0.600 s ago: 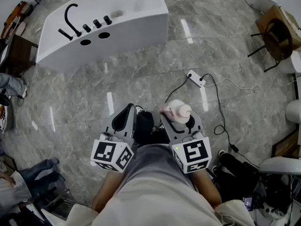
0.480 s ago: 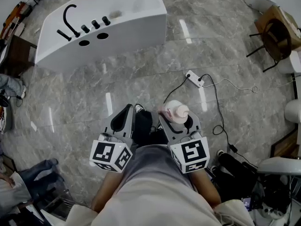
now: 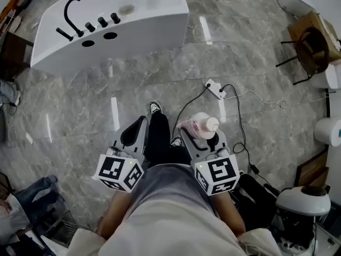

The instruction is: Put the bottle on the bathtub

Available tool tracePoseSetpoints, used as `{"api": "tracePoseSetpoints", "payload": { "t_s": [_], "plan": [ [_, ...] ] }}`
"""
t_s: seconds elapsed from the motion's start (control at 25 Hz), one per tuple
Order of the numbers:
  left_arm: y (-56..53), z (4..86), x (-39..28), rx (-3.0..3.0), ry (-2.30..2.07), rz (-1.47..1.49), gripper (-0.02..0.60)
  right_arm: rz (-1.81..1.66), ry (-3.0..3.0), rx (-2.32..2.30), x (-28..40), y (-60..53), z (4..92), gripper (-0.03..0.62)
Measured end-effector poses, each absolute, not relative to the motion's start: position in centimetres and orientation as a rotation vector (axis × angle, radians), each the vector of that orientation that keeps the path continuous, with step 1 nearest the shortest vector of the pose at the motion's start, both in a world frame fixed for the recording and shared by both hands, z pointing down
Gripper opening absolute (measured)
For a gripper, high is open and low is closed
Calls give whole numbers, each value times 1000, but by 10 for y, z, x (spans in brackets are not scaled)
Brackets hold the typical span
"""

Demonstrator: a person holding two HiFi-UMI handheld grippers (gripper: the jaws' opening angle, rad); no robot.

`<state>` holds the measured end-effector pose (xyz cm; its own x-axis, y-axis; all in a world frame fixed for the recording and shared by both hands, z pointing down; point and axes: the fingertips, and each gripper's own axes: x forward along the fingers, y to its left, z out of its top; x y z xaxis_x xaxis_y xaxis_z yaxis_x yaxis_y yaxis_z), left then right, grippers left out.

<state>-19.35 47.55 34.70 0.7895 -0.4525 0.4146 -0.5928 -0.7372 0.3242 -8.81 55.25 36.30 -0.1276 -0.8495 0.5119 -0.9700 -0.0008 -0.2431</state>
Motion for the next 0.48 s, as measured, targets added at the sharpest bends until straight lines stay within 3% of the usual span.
{"api": "tracePoseSetpoints", "payload": {
  "t_s": [0.48],
  "plan": [
    [342, 341, -162, 2542, -752, 426, 8, 807, -2025, 1851, -58, 422, 361, 222]
  ]
}}
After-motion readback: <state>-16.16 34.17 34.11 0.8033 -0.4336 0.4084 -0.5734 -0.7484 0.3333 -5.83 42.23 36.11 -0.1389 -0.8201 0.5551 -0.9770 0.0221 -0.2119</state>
